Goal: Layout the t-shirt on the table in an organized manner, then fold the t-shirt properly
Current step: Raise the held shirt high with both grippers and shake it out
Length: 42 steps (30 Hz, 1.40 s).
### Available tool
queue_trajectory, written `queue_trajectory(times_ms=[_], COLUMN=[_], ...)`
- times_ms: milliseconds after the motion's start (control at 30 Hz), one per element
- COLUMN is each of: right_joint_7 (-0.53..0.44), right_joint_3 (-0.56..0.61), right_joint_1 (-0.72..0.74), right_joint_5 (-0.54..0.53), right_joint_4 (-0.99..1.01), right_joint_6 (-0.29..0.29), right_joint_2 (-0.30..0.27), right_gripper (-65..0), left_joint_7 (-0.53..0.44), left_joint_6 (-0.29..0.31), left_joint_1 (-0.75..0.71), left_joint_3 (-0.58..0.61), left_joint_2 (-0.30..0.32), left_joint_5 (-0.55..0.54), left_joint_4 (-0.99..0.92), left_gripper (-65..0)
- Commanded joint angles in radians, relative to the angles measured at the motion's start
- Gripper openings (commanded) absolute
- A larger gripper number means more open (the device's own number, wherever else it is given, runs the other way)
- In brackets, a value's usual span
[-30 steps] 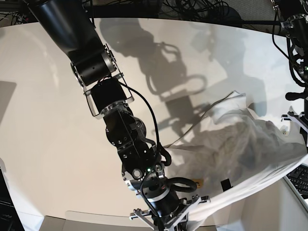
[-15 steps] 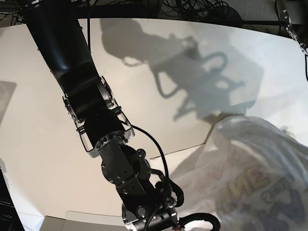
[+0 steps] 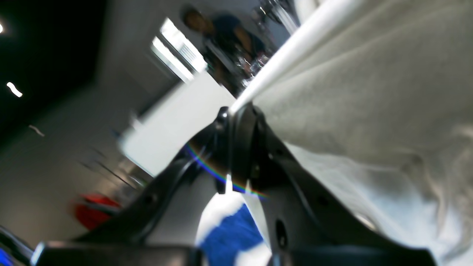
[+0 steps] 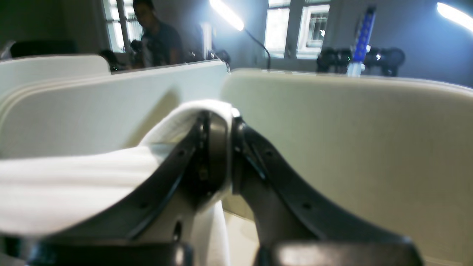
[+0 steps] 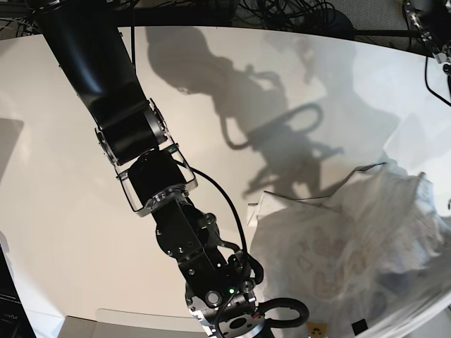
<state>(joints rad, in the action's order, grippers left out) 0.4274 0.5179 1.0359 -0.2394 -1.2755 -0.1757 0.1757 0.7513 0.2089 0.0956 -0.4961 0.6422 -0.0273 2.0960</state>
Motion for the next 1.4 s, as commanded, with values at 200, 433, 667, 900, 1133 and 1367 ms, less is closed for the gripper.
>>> queue_trajectory(times_ms=[200, 433, 667, 900, 1133, 1367], right_joint_7=[-0.034, -0.063, -0.020, 0.110, 0.175, 0.173], right_joint_3=[-0.025, -0.023, -0.021, -0.021, -0.021, -0.023], right_joint_1=[0.053, 0.137, 0.211, 0.165, 0.116, 0.080], right_joint_5=[0.053, 0.053, 0.051, 0.053, 0.053, 0.053], right_joint_4=[0.211, 0.432, 0.359, 0.058, -0.092, -0.186], right_joint_6=[-0.071, -0.066, -0.061, -0.061, -0.061, -0.061], right_joint_2=[-0.019, -0.019, -0.019, -0.019, -0.019, -0.019], right_gripper=[-65.0, -65.0, -65.0, -65.0, -65.0, -65.0], left_joint_7=[0.018, 0.018, 0.017, 0.017, 0.027, 0.027], left_joint_6=[-0.055, -0.055, -0.055, -0.055, -0.055, -0.055], left_joint_1=[-0.093, -0.104, -0.030, 0.051, 0.128, 0.177], left_joint_3=[0.084, 0.350, 0.623, 0.753, 0.497, 0.337], left_joint_2=[-0.163, -0.235, -0.332, -0.500, -0.450, -0.219], left_joint_5=[0.066, 0.066, 0.066, 0.066, 0.066, 0.066], left_joint_4=[0.004, 0.004, 0.004, 0.004, 0.002, 0.001], left_gripper=[-64.8, -64.8, -64.8, -64.8, -64.8, -64.8])
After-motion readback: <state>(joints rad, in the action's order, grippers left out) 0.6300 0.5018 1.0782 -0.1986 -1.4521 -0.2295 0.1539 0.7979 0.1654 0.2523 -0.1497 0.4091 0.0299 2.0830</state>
